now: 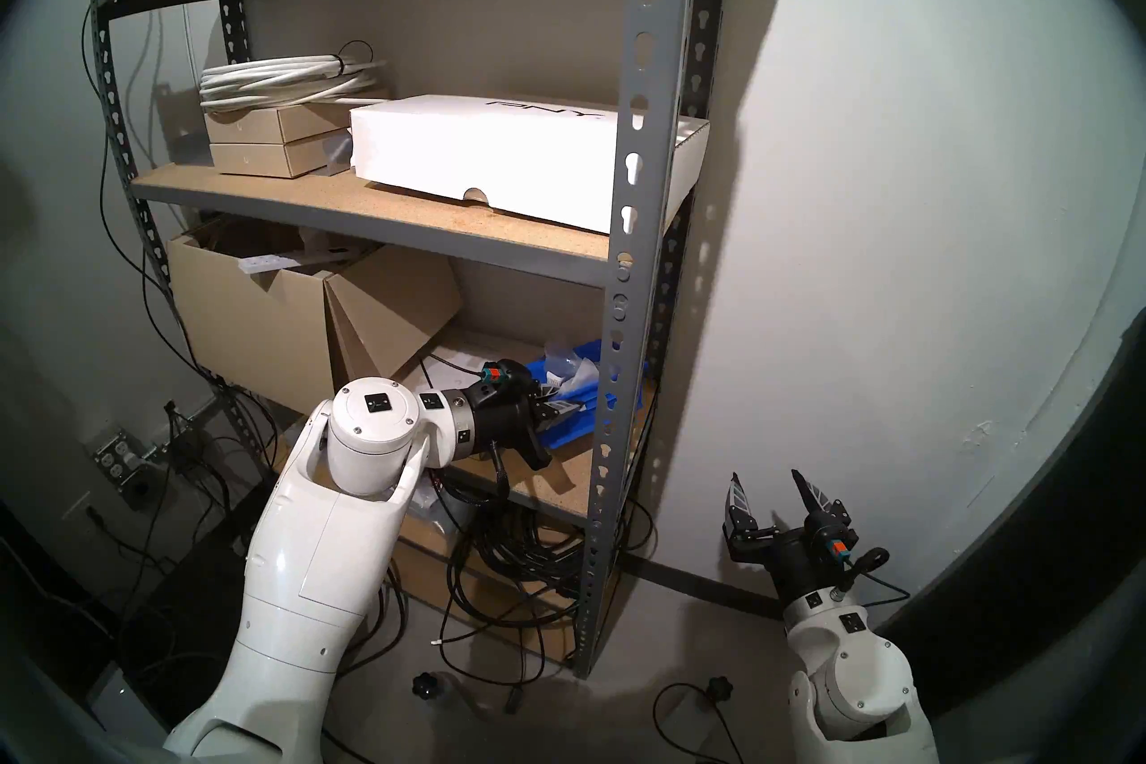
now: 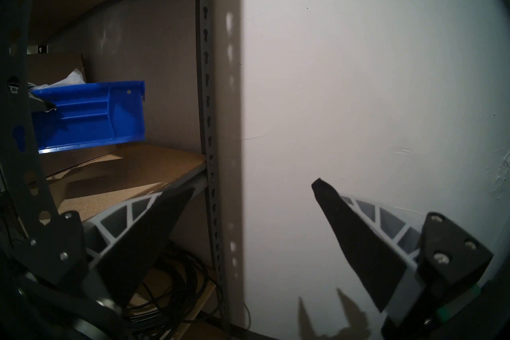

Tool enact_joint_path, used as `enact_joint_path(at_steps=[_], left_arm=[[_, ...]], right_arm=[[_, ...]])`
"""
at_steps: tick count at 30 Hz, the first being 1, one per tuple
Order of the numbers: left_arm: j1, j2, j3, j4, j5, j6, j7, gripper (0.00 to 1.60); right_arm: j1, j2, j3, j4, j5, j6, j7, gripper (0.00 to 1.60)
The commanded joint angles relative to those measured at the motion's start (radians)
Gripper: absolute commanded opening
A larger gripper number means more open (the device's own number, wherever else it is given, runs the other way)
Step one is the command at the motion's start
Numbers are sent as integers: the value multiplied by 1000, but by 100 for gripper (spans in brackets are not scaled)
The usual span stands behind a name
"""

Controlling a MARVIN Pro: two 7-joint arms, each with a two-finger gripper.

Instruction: Organize the rack shelf by putting things into a case

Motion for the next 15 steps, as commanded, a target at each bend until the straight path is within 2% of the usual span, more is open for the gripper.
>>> enact_joint_path(at_steps=[1, 6, 15], left_arm=[[16, -3, -18, -94, 23, -22, 50, 0], [17, 10, -23, -112, 75, -25, 88, 0], [29, -26, -57, -135, 105, -8, 150, 0]], right_arm=[[3, 0, 0, -20, 0, -4, 0, 160], [3, 0, 0, -20, 0, -4, 0, 160], [3, 0, 0, -20, 0, -4, 0, 160]])
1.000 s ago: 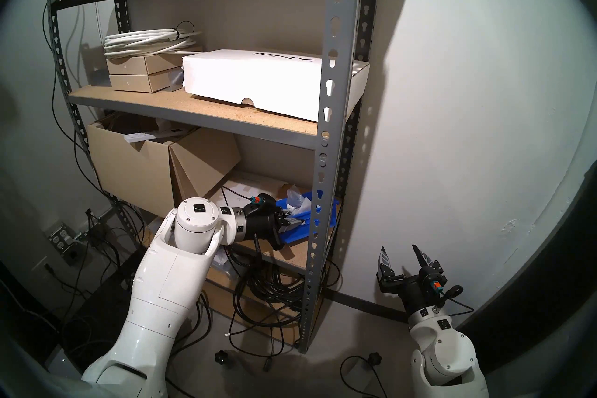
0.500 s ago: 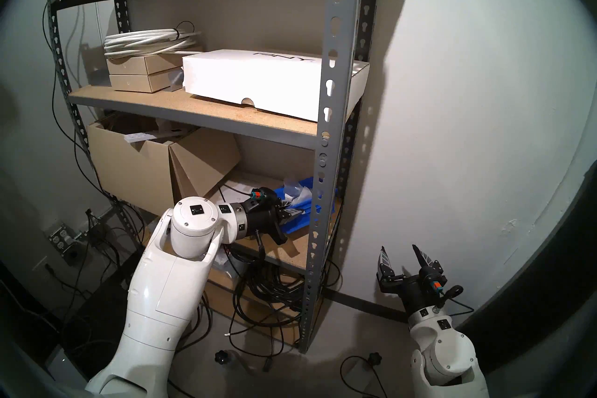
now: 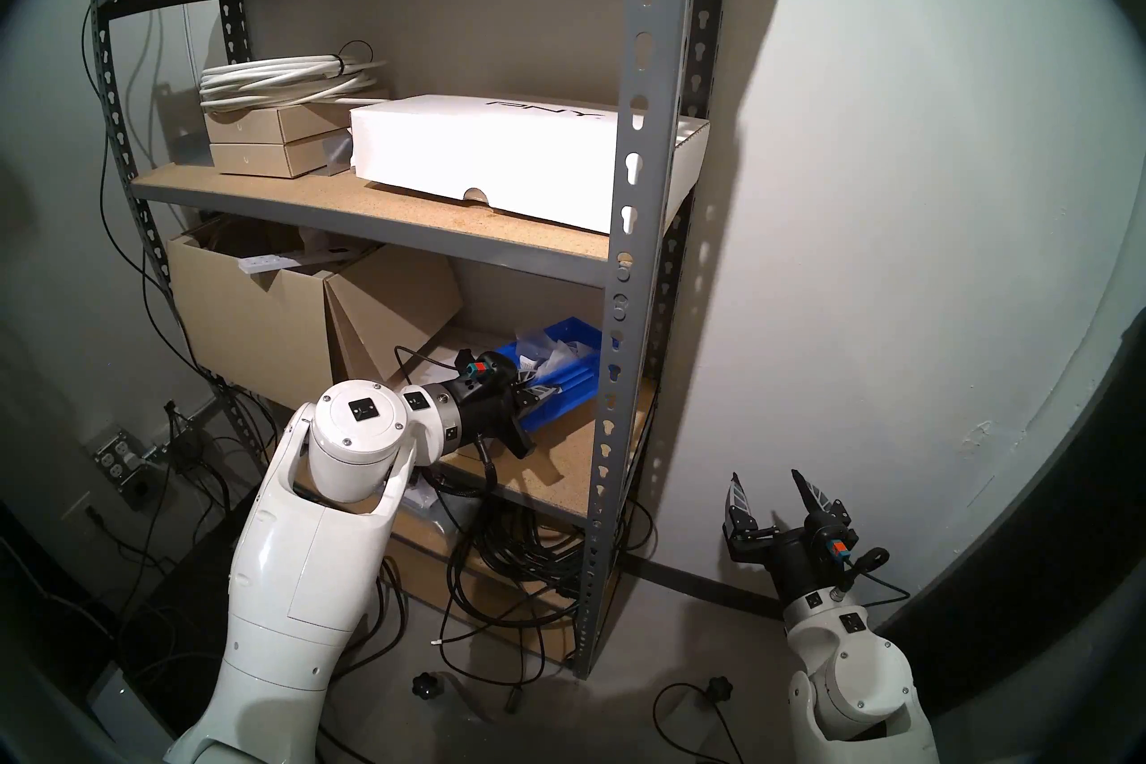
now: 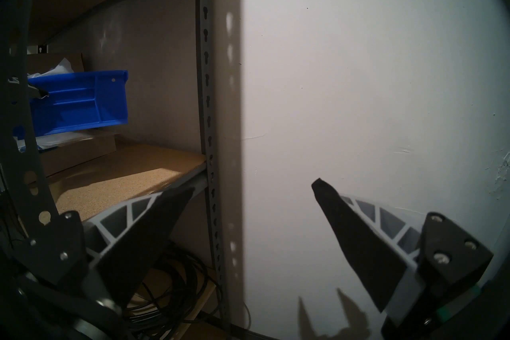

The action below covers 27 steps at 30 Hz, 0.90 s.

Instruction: Organize the rack shelf by putting things into a case

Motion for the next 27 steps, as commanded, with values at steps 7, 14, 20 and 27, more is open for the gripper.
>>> enact_joint_path(at_steps=[7, 14, 20, 27], left_arm=[[24, -61, -56, -77, 9, -1, 108, 0], [47, -80, -78, -67, 22, -36, 178, 0], [50, -87, -100, -50, 23, -69, 230, 0], [35, -87, -119, -24, 21, -88, 256, 0]], right_arm=[[3, 0, 0, -21, 0, -4, 0, 160], [3, 0, 0, -21, 0, -4, 0, 160], [3, 0, 0, -21, 0, -4, 0, 160], [3, 0, 0, -21, 0, -4, 0, 160]])
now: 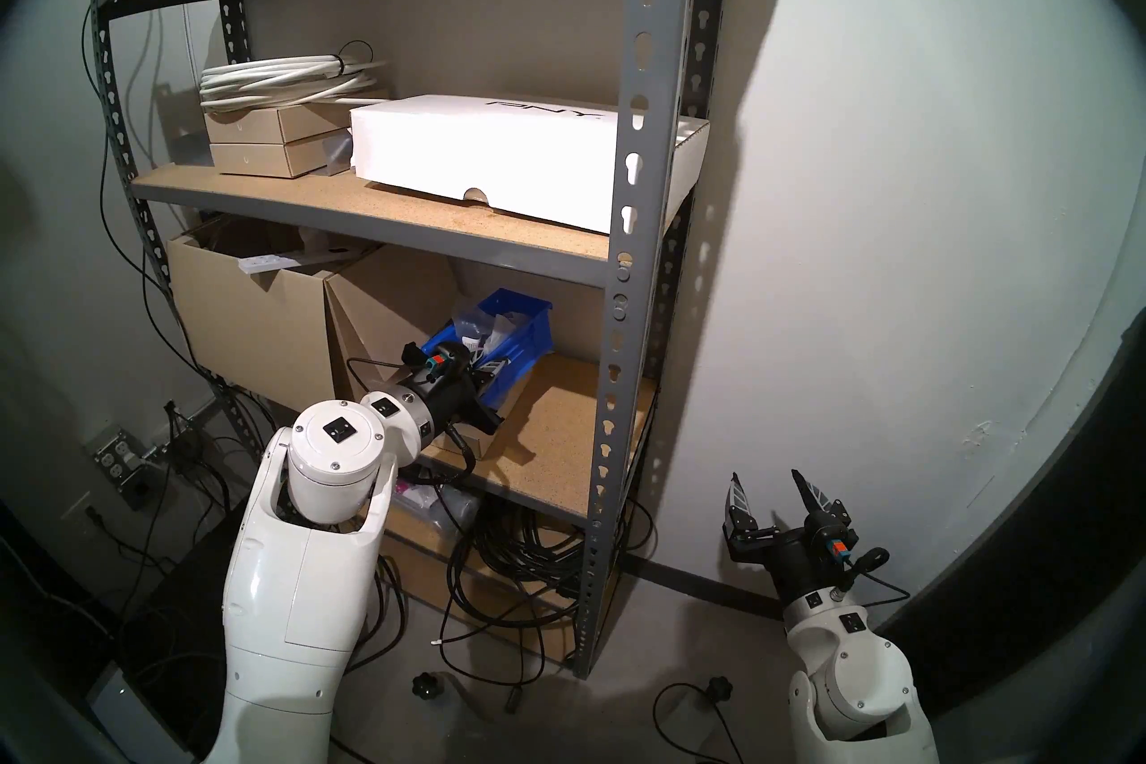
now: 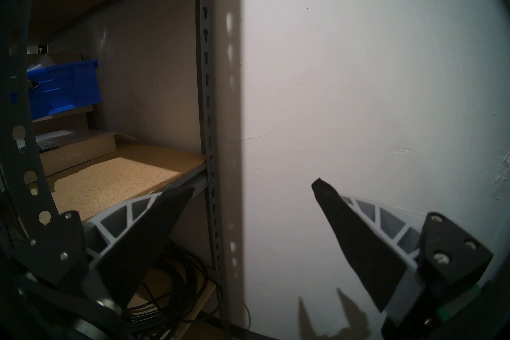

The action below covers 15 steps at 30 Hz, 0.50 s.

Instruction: Organize the rack shelf by putting things into a case

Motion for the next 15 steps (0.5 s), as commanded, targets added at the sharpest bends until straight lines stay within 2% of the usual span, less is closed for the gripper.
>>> enact_joint_path(at_steps=[1, 9, 15], left_arm=[[-37, -17, -24, -3, -6, -36, 42, 0], [-87, -16, -44, 74, -26, -59, 44, 0], [-111, -7, -38, 132, -4, -88, 64, 0]], right_arm=[[3, 0, 0, -21, 0, -4, 0, 160], [3, 0, 0, -20, 0, -4, 0, 160], [3, 0, 0, -20, 0, -4, 0, 160]])
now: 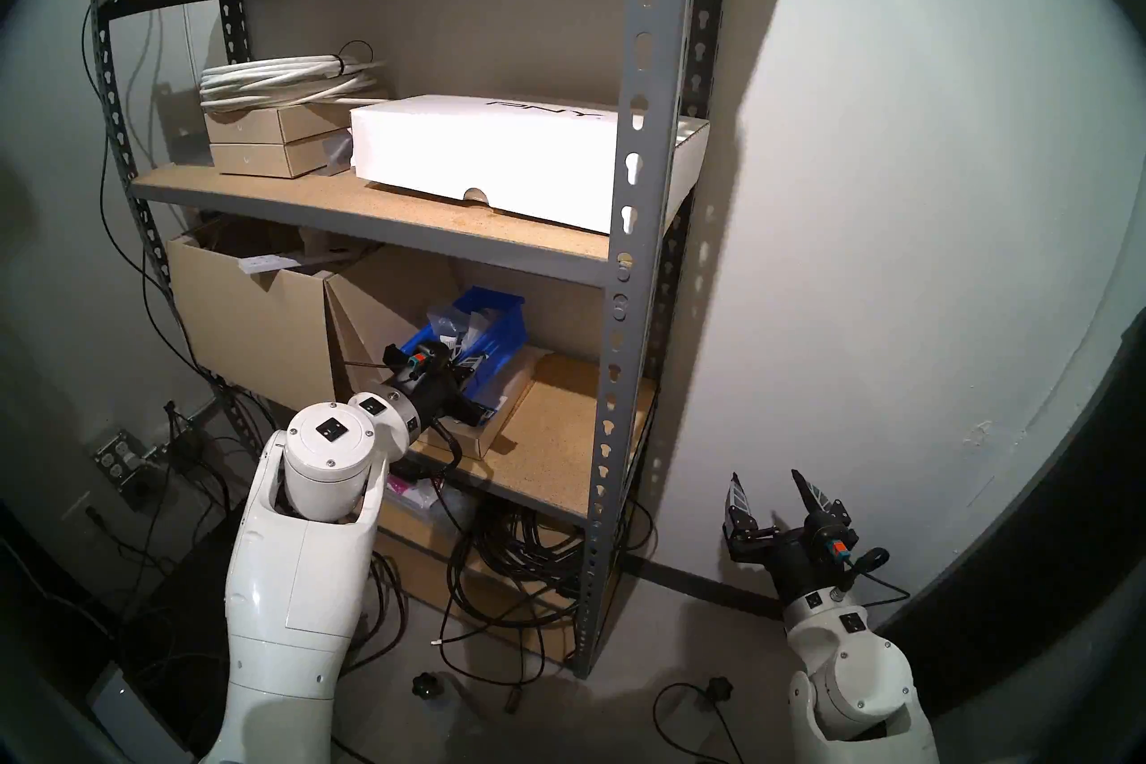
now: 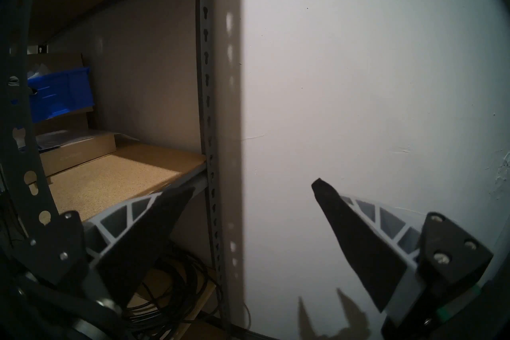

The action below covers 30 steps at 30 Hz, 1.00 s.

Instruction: Organize the rack shelf by putting things into a case

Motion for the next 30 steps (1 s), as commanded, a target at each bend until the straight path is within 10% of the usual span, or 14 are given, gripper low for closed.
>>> enact_joint_path(at_steps=[1, 30], left_arm=[[-69, 7, 4, 19, 11, -52, 23, 0], [-235, -1, 51, 248, 77, -88, 80, 0]], right_arm=[[3, 0, 0, -20, 0, -4, 0, 160], [3, 0, 0, -20, 0, -4, 0, 160]])
